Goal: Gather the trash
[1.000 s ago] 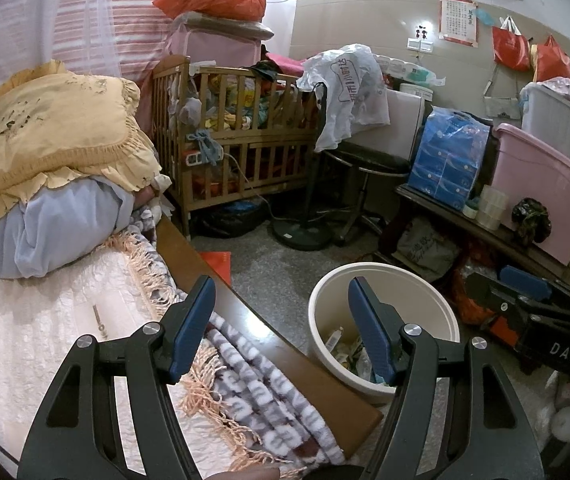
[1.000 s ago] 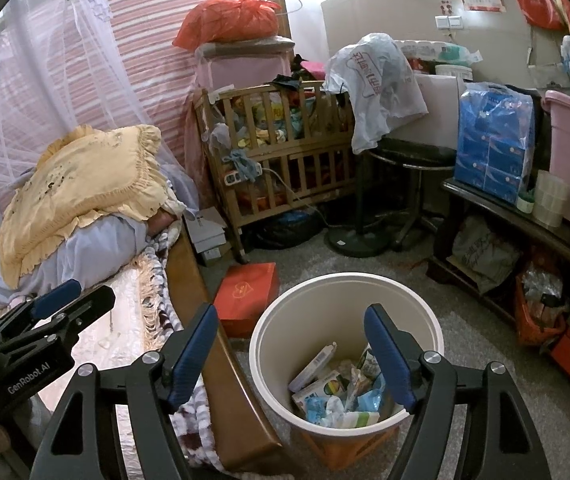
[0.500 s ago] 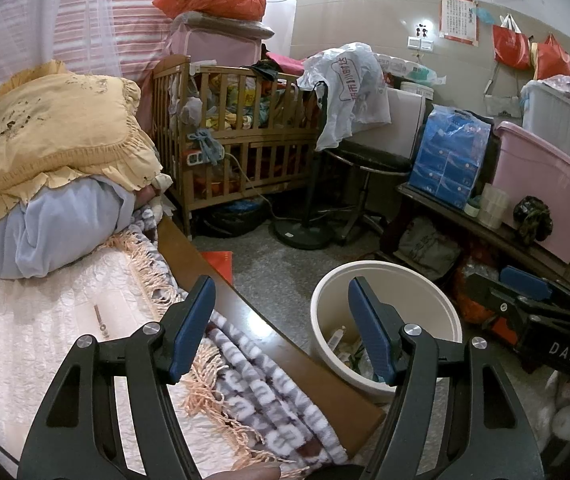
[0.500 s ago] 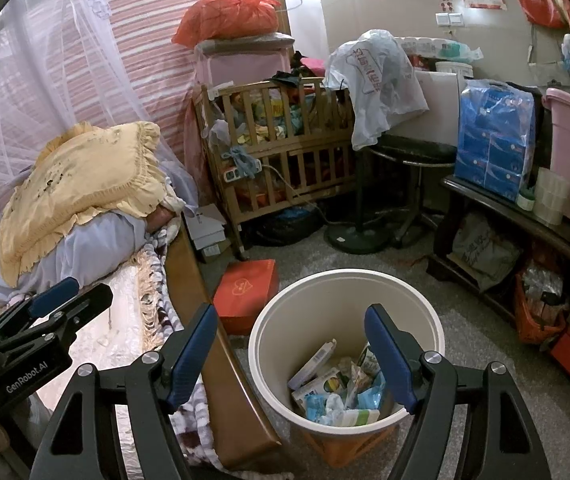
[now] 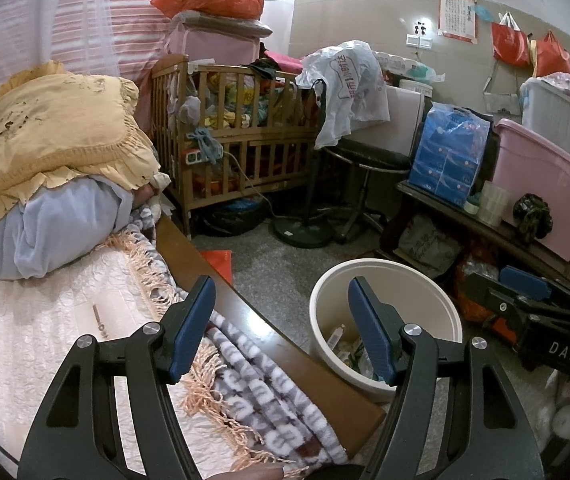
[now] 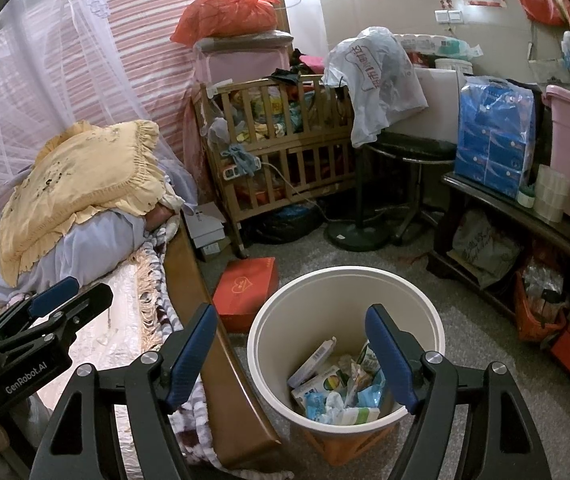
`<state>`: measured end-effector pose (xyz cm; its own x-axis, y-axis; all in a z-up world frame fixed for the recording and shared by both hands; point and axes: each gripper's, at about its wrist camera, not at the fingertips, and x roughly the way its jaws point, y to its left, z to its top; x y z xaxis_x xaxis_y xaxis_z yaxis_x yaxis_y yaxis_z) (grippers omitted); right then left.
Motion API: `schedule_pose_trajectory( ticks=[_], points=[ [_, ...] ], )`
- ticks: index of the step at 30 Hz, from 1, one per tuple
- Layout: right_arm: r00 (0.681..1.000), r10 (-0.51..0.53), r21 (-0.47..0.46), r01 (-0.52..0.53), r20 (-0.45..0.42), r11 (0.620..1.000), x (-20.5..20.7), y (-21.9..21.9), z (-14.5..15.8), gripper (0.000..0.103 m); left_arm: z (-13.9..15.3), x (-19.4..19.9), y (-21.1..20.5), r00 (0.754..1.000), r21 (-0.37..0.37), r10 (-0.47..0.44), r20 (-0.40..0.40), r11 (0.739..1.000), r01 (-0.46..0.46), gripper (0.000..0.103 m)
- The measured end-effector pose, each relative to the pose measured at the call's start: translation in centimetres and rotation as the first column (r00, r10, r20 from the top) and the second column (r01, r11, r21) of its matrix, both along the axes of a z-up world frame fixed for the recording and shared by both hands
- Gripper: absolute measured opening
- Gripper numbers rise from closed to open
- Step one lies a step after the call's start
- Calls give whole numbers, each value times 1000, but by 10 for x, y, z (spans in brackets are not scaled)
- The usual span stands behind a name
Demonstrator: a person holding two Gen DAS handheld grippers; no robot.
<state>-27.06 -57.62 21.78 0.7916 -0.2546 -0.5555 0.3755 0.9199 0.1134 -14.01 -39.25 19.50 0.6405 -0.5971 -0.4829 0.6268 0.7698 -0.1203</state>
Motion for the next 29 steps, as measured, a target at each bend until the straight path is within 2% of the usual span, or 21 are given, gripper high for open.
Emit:
schedule_pose_trajectory(
  ticks=[19,29],
  points=[
    [1000,-1,5,1,-12,1000,-1,-1,-6,76,0,0,0,1000,2,-1,-2,1000,1,68],
    [999,11,5,-11,-31,1000,5,3,-10,77,-15,4,11,1000,1,-9,-22,1000,9,68]
  ],
)
